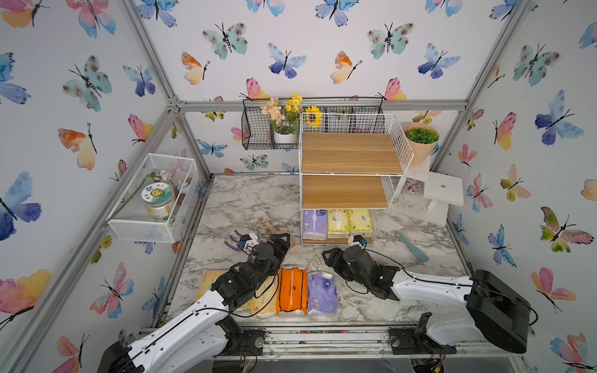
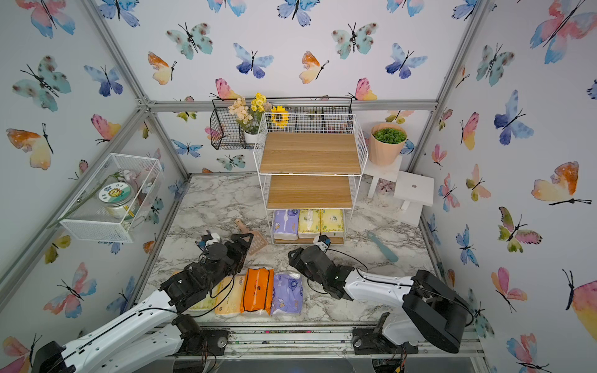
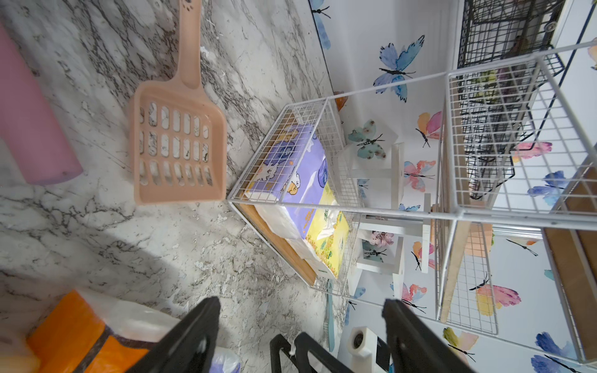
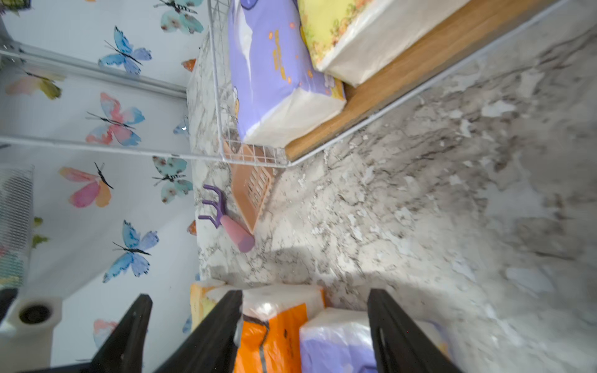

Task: Remove the tissue boxes from the shelf
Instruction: Place the box of tissues at the center of the board, then pick up a box of tissues from the shelf.

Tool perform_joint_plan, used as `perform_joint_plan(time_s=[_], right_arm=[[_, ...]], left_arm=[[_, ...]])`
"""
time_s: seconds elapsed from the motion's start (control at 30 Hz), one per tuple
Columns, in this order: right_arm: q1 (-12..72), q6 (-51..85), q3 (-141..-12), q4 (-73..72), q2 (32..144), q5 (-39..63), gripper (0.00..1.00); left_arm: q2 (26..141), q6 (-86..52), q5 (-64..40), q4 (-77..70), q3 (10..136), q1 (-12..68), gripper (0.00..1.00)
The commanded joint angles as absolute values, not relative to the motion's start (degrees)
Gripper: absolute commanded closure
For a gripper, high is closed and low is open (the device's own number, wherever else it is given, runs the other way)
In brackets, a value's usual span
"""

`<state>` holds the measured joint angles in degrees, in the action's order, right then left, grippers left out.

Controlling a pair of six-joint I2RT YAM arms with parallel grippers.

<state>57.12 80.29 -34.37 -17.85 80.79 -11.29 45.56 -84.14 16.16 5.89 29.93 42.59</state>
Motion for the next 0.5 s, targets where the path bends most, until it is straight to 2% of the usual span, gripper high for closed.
perform_joint_plan(time_s=[0.0,0.2,0.47], right_arm=[[57.4,87.3,-35.2,-27.3,84.3,-17.0,0.32],[54.9,88.6,-38.9,-30.0,91.3,-17.2,0.32],[51.6,89.3,-42.3,-30.1,96.4,-17.4,0.4]], left_arm=[[43.0,-84.4,15.8,8.4,29.1,41.2,0.16],[40.2,-84.3,16.2,9.7,28.1,40.0,0.16],[38.1,-84.0,13.8,10.6,26.7,37.1,0.16]])
